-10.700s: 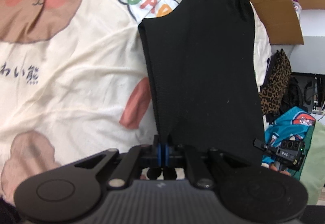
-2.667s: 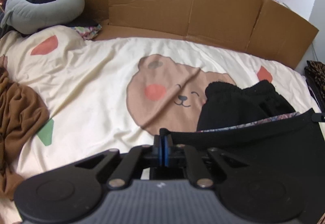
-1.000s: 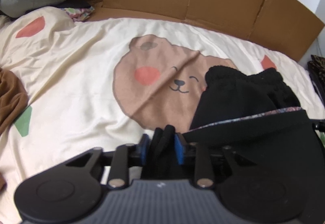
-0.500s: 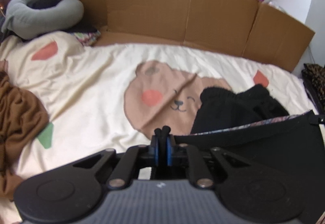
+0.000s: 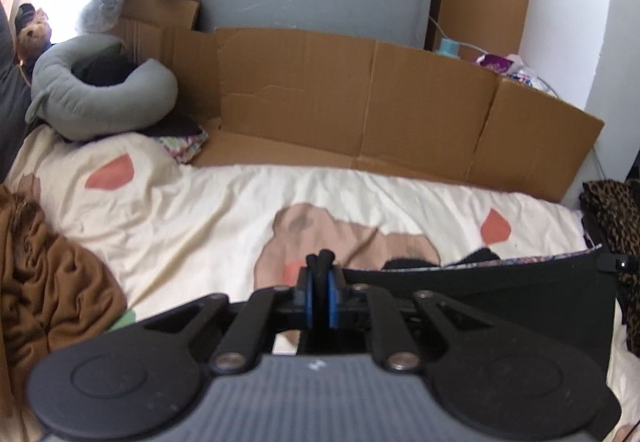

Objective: Fold clothes

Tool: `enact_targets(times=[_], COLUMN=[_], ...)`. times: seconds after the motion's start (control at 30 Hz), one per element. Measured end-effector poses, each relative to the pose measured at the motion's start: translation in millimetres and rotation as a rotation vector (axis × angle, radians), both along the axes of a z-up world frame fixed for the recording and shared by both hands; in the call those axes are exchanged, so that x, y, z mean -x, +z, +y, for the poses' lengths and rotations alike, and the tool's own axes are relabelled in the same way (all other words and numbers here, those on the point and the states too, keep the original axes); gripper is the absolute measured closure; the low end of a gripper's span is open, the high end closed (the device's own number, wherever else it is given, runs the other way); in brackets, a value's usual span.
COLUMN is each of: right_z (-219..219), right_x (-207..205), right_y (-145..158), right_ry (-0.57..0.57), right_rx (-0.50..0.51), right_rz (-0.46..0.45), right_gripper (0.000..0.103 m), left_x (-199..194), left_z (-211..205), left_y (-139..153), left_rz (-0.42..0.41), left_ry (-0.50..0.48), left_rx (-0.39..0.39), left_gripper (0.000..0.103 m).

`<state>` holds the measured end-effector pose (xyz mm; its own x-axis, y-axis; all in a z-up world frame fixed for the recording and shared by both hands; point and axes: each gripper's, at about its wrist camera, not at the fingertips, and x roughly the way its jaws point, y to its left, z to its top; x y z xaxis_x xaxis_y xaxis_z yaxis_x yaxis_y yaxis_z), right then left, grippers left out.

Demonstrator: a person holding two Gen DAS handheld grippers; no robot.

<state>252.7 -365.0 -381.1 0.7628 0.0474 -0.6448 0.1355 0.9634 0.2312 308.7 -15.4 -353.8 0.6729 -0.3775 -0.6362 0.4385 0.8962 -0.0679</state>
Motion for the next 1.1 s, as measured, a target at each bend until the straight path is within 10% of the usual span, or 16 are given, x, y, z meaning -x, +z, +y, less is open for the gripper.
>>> enact_targets(times=[1.1], right_z=[-15], right_x=[-67], right_y=[-40], right_ry=[-0.032], right_rx=[0.008], right_rz=[0.100], right_gripper=[0.096], left_x=[-73], left_z=[-29], left_y=[-57], left_rz=[0.109], left_ry=[-0.002], left_rx=[-0.032], left_gripper=[0.096])
